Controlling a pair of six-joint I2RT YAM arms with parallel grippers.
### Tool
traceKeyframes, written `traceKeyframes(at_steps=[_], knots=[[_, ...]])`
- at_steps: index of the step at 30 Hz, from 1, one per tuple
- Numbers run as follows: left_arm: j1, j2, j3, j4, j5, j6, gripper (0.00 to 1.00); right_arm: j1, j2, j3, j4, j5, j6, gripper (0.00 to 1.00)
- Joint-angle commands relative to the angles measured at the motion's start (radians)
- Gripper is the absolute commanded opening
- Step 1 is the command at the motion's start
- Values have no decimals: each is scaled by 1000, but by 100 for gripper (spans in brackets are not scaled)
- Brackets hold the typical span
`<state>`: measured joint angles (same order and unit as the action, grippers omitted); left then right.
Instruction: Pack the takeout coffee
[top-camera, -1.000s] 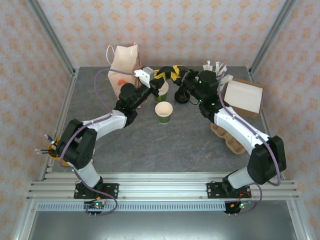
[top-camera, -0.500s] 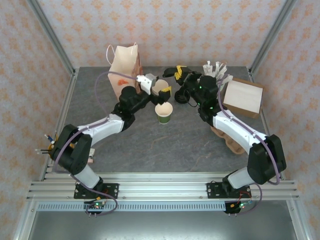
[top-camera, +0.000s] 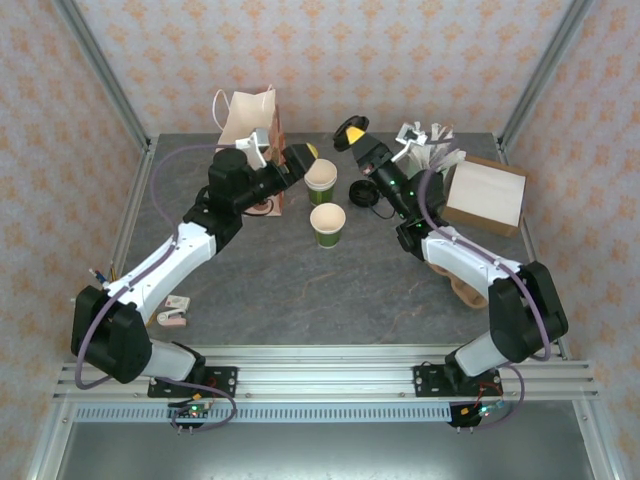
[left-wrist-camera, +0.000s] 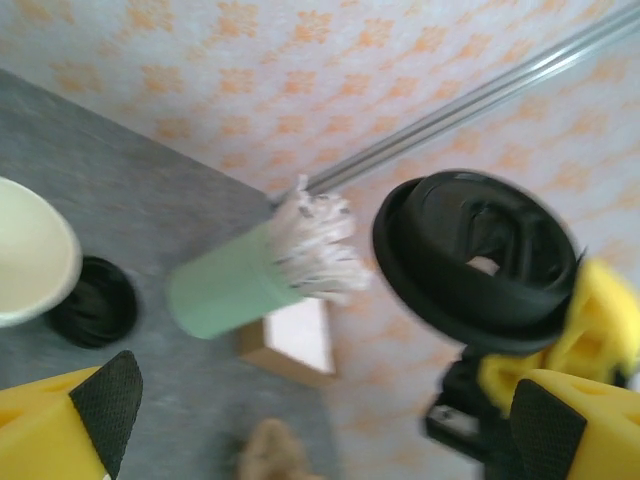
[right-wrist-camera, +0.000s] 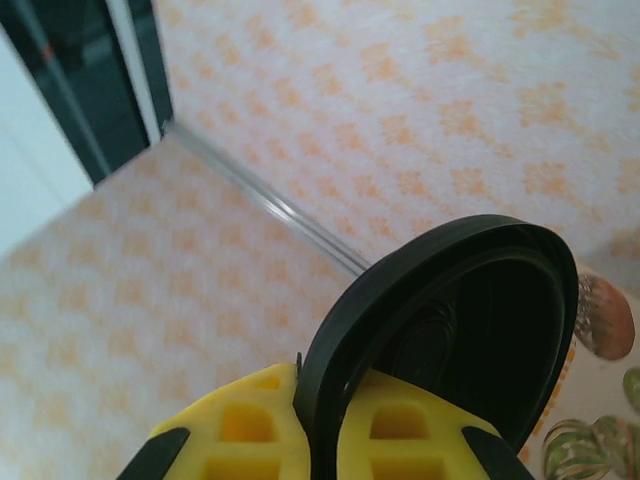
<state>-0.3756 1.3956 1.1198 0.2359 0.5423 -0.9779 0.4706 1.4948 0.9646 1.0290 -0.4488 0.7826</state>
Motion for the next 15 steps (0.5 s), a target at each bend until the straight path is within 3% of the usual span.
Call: traceKeyframes(at_steps=[1,5,8,15], knots=[[33,-19,46,54,108,-322,99,5,-51,2,120,-145,-376,0],[43,18,216,-184,232,-305,93,42,-113,-25,102,-196,-666,0],[43,37,304,-258,307,-301,89,58,-151,-15,44,-249,-816,0],[41,83,454,-391,419,-254,69,68,-177,5,22,-312,-909,0]])
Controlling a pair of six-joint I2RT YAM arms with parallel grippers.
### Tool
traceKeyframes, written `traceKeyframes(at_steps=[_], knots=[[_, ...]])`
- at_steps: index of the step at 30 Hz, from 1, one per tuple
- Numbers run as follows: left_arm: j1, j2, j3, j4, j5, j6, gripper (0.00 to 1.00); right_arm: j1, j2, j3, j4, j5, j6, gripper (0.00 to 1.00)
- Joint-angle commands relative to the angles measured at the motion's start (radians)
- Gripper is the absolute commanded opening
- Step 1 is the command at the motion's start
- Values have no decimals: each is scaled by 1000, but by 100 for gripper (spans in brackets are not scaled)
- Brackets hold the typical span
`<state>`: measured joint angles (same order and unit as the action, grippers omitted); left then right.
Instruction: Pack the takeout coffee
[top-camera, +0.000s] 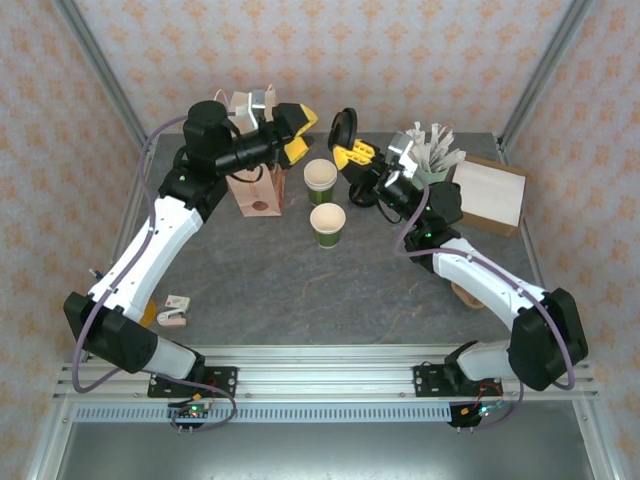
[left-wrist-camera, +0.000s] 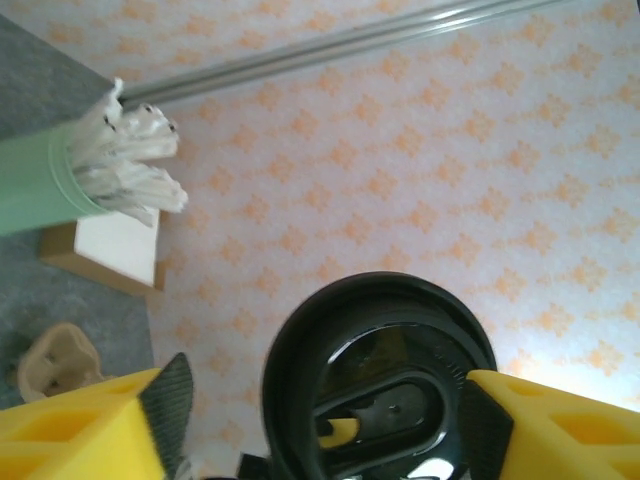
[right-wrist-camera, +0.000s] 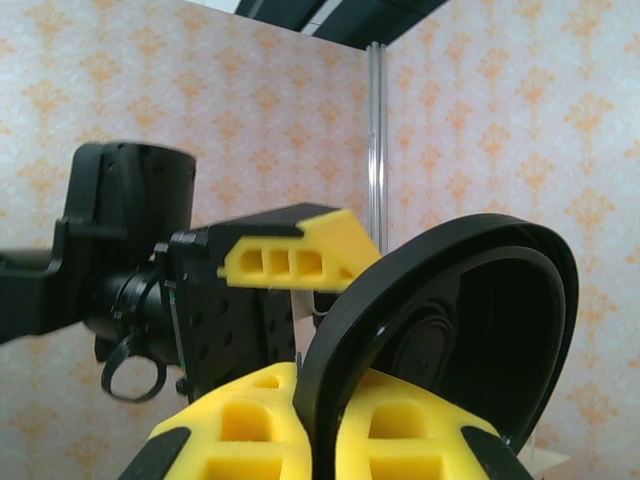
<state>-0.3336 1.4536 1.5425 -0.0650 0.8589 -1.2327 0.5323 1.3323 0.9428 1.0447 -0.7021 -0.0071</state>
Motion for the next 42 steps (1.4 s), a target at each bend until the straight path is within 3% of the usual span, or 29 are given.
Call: traceKeyframes(at_steps=[1,6,11,19,28,34,38,42], knots=[[-2,23,33,-89,112,3,65,6,-18,28,2,-59,-128,0],[-36,22,41,-114,181,38,61,18,-11,49,1,-57,-152,0],[-45,27,40,-150,177,61,57,29,3,65,21,-59,-150,0],[-51,37,38,-63,208,24,44,41,15,69,12,-68,-147,0],[-59,42,36,-27,231,13,22,52,35,72,6,-84,-132,0],[-59,43,44,-106,233,63,13,55,35,76,-37,-95,-160,0],[-59,47,59,-152,231,97,1,55,32,75,-78,-100,-182,0],[-56,59,102,-296,187,205,0,55,24,69,-104,-88,-181,0]])
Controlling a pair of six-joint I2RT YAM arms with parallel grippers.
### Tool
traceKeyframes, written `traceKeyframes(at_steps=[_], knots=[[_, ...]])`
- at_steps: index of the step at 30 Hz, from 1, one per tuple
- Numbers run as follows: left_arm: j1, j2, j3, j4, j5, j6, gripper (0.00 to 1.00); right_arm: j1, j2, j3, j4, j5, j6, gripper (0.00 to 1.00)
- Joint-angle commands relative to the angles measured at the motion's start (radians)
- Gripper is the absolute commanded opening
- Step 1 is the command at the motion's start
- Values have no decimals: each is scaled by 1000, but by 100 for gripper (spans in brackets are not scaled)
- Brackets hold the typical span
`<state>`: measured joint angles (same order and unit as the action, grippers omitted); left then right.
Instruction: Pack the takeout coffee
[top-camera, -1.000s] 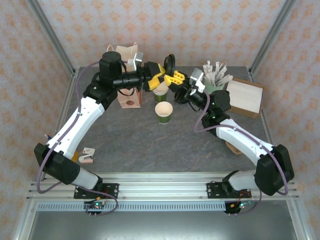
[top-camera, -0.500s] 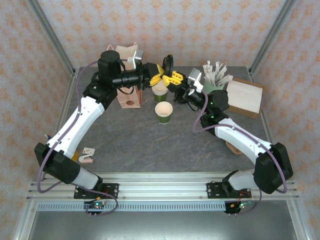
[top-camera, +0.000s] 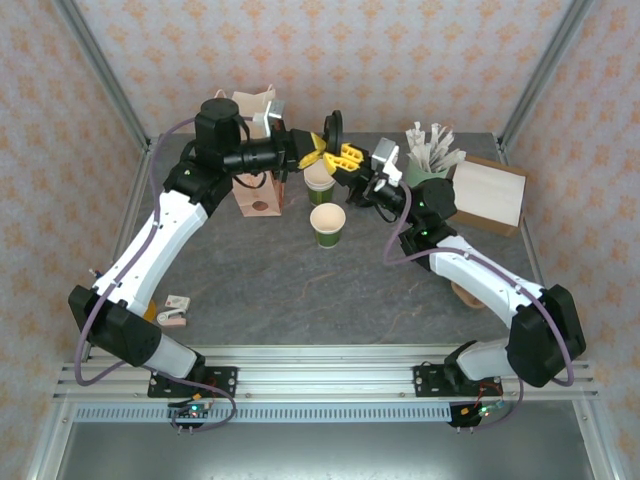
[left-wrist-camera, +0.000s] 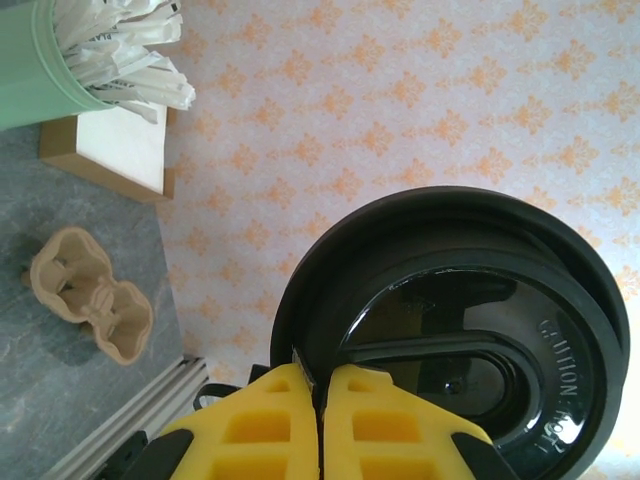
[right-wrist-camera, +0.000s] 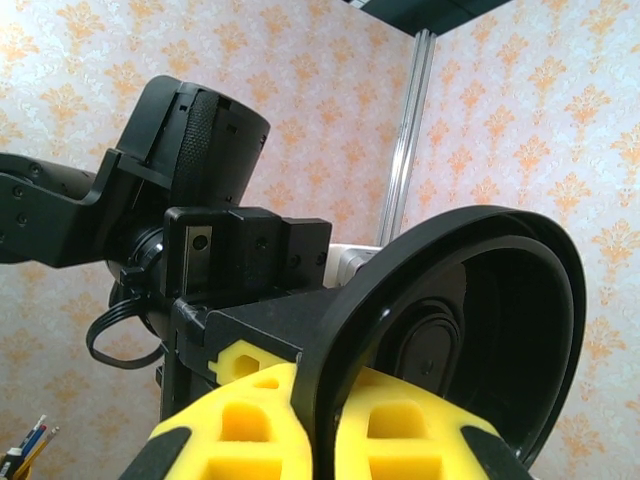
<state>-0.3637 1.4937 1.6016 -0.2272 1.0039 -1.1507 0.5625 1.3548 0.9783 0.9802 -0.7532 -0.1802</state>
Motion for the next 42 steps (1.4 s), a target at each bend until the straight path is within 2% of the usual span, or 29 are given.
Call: traceKeyframes(at_steps=[1,2,3,4,6,7,8,11,13,15,18,21,24,28,33,42], knots=[[-23,22,54,-185,14,162,0,25,-3,35,-53,-25,1,4],[-16,23,63,-235,-24,209,0,25,-13,40,-91,-1,8,20],[-9,23,66,-296,-75,261,0,25,-29,43,-139,21,-1,45],[-3,22,67,-349,-133,303,0,25,-46,42,-183,59,-1,60],[2,23,74,-488,-312,426,0,25,-102,40,-310,192,19,76],[1,26,74,-540,-394,468,0,25,-132,41,-378,248,35,98],[-3,30,67,-581,-473,512,0,25,-163,51,-476,309,57,99],[-50,66,66,-701,-697,609,0,24,-218,164,-887,535,162,100],[-105,116,105,-790,-863,683,0,7,-188,268,-1162,679,276,100],[-146,176,153,-856,-942,712,0,-45,-125,347,-1368,633,369,100],[-159,253,198,-872,-914,717,0,-123,-51,364,-1496,510,496,97],[-178,327,285,-924,-975,721,0,-199,-8,321,-1500,389,575,99],[-198,394,364,-966,-984,732,0,-246,26,263,-1436,259,641,94],[-215,471,419,-975,-972,726,0,-247,114,248,-1419,144,643,86],[-218,522,464,-971,-933,715,0,-247,155,204,-1361,78,654,82],[-224,621,552,-1025,-948,739,0,-248,212,112,-1211,-8,672,74]])
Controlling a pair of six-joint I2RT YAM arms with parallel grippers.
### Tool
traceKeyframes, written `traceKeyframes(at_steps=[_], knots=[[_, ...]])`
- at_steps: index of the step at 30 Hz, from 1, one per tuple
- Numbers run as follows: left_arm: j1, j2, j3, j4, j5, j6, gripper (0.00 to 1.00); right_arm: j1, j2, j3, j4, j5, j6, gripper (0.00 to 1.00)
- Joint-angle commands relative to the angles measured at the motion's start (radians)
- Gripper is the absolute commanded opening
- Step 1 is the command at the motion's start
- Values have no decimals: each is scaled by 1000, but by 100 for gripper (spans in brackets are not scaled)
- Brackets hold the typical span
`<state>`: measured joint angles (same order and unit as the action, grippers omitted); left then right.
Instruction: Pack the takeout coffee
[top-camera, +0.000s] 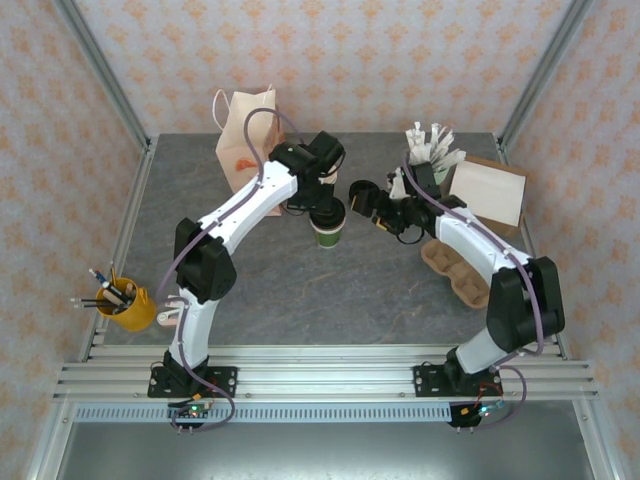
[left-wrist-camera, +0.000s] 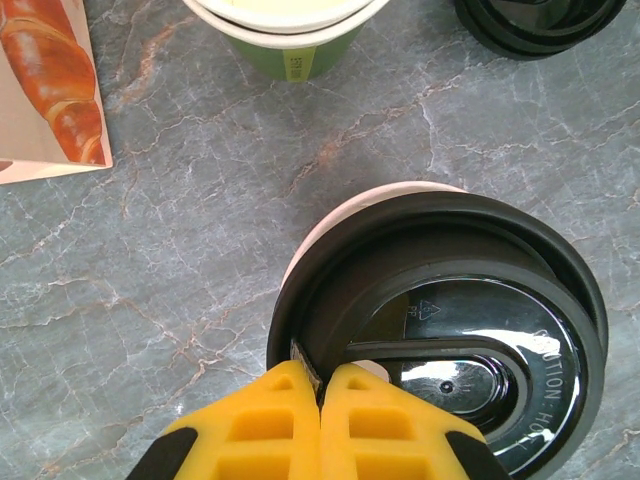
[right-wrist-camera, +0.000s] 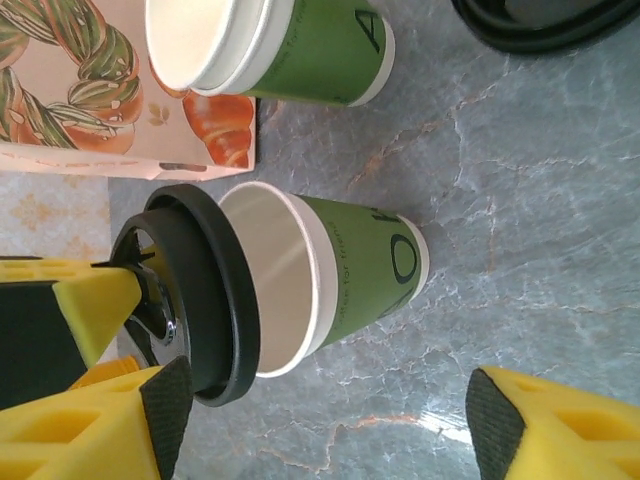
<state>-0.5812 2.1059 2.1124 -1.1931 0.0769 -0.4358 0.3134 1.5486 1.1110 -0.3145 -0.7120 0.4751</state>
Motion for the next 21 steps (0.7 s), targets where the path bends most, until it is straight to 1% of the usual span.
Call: traceKeyframes(at_steps=[1,6,10,18,21], knots=[[-7,14,45,-59,-17,24,0,2,25,-26,97,-55,19,73],[-6,42,71,-72,-20,27,0,2,62,-41,140,-93,29,69],[-6,60,81,-69,-6,29,0,3,89,-54,196,-125,55,64],[-7,92,101,-79,-6,30,0,10,124,-56,242,-146,81,61],[-6,96,101,-84,-14,32,0,12,138,-56,244,-143,83,58]])
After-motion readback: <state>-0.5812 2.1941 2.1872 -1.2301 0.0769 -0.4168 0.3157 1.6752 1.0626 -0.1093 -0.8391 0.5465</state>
